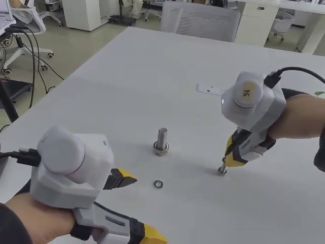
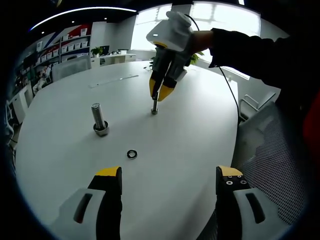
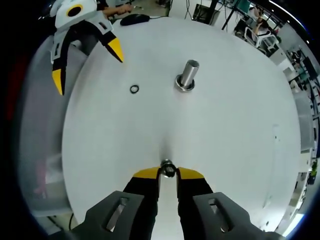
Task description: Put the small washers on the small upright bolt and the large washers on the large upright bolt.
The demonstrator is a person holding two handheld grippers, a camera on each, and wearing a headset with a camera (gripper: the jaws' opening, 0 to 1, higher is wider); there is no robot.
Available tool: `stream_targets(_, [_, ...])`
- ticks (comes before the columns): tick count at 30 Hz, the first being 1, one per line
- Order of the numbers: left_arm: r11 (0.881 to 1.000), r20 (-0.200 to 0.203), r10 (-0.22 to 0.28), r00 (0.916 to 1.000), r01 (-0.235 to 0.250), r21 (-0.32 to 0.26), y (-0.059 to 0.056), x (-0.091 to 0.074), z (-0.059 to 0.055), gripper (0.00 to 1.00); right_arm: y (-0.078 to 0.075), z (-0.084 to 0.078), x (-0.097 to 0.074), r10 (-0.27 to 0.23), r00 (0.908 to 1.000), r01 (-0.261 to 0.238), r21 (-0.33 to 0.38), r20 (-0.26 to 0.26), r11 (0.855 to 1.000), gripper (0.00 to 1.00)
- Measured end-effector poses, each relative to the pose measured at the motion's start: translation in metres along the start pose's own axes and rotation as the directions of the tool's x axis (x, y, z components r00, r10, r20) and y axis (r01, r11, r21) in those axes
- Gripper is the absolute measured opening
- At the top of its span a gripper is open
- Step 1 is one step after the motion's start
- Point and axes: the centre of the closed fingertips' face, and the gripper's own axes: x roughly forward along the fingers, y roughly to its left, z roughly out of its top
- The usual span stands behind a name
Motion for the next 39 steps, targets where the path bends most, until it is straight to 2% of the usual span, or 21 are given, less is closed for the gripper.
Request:
stream_targets(15, [1.0,-0.005,0.001,1.0,-0.001,-0.004,0.001,0.001,0.0,0.76,0.005,-0.003,0.021,0.031,0.9995,-0.031,0.023,0.009,0.999,0.14])
stream_targets(39, [1.0,-0.009,0.0,1.0,0.0,-0.005,0.0,0.002,0.0,0.75,0.005,-0.004,0.025,0.033,0.9993,-0.034,0.042,0.02,0.999,0.16])
